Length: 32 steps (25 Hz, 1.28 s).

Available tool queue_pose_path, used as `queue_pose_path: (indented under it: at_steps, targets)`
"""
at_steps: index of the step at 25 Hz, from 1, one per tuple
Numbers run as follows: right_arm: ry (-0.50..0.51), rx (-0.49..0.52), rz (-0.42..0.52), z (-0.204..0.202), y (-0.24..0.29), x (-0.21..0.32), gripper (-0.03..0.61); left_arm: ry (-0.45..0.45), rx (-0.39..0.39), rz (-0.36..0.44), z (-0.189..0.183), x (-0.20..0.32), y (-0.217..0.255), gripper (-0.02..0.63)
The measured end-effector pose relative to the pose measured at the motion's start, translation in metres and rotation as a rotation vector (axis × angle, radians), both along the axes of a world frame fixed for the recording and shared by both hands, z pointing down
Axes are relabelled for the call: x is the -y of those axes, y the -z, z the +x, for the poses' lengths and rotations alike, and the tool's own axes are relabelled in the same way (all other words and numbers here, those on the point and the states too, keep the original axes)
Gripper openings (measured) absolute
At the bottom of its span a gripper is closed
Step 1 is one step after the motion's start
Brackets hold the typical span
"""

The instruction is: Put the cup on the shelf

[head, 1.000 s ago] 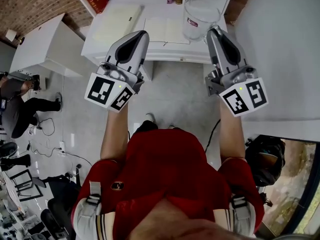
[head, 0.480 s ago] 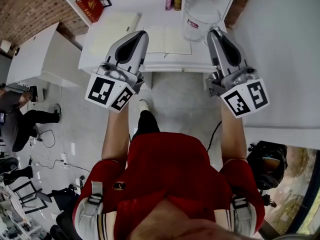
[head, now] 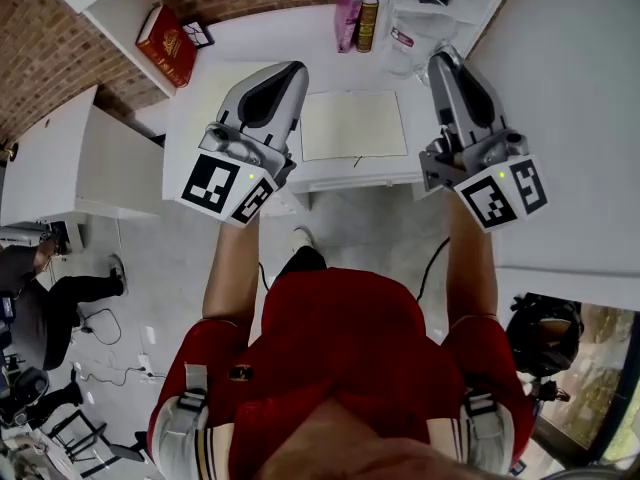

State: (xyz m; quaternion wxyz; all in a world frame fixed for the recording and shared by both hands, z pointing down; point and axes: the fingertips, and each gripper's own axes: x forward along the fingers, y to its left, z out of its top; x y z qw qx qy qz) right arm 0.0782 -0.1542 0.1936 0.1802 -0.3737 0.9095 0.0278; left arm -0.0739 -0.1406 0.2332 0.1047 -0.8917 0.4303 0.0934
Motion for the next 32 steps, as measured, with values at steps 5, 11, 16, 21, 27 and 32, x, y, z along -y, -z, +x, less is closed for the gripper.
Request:
queue_pose_path:
  at_steps: [5, 11, 16, 21, 27, 32]
  targets:
    - [-0.063, -0.005, 0.015, -0.043, 0.023, 0.048, 0.026, -0.061, -0.003, 0.006, -0.048, 0.052, 0.008, 0.006]
    - [-0.107, 0.003, 0.02, -0.075, 0.051, 0.094, 0.026, -0.099, 0.0, 0.006, -0.092, 0.092, 0.013, 0.006]
    - [-0.109, -0.025, 0.035, -0.093, 0.077, 0.131, 0.026, -0.119, -0.022, 0.005, -0.11, 0.113, 0.014, 0.006]
    - [-0.133, -0.038, 0.034, -0.093, 0.098, 0.176, 0.026, -0.112, -0.022, 0.001, -0.115, 0.126, 0.012, 0.006]
    - [-0.162, -0.045, 0.04, -0.088, 0.117, 0.226, 0.027, -0.066, -0.02, -0.011, -0.117, 0.142, 0.011, 0.006]
    - [-0.181, -0.052, 0.04, -0.084, 0.125, 0.27, 0.027, -0.042, -0.018, -0.004, -0.111, 0.157, 0.014, 0.006]
